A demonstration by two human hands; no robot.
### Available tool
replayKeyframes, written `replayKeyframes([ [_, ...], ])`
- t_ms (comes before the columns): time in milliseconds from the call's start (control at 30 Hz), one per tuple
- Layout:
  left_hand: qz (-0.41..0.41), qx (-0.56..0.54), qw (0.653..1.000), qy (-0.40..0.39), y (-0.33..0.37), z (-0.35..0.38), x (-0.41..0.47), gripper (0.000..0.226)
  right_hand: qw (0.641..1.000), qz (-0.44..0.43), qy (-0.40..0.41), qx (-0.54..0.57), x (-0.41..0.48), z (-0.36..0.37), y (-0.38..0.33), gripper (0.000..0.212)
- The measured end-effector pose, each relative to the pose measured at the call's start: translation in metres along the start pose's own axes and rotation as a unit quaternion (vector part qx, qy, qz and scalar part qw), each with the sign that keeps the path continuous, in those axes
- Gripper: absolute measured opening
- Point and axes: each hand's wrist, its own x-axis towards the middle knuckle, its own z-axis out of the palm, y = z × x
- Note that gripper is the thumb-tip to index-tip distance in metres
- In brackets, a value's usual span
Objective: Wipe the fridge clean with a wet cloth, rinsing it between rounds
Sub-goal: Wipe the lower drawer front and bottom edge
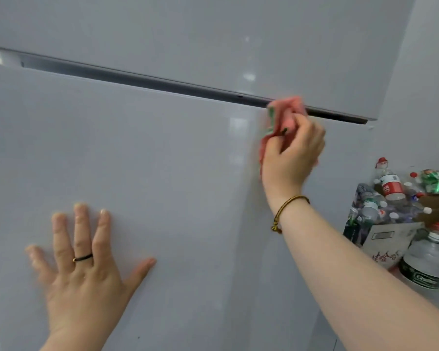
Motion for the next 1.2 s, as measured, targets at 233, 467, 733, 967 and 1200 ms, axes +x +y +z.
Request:
replayKeyframes([
  [233, -0.004, 0.02, 0.999, -0.05, -0.005, -0.006, 0.0, 0.097, 0.81, -0.55, -0.201, 0.01, -0.13, -0.013, 0.021, 0.019],
  [467, -0.005, 0.029, 0.999, -0.022, -0.003, -0.004, -0.003, 0.094, 0.919, -0.36, -0.156, -0.026, -0.03, -0.006, 0.038, 0.022],
  [733, 0.182, 0.028, 0.983, 0.024, 0.026, 0.012, -0.021, 0.055, 0.814, -0.537, -0.223, -0.023, -0.165, -0.046, 0.074, 0.019],
  [967, 0.202, 0.092, 0.975, -0.001, 0.03, 0.031, -0.022, 0.062, 0.864, -0.489, -0.116, -0.033, -0.057, -0.026, 0.077, 0.024],
  [1200, 0.15, 0.057, 0.987, -0.004, 0.045, 0.034, -0.025, 0.069, 0.992, 0.067, 0.041, -0.099, -0.081, -0.038, 0.113, 0.043],
])
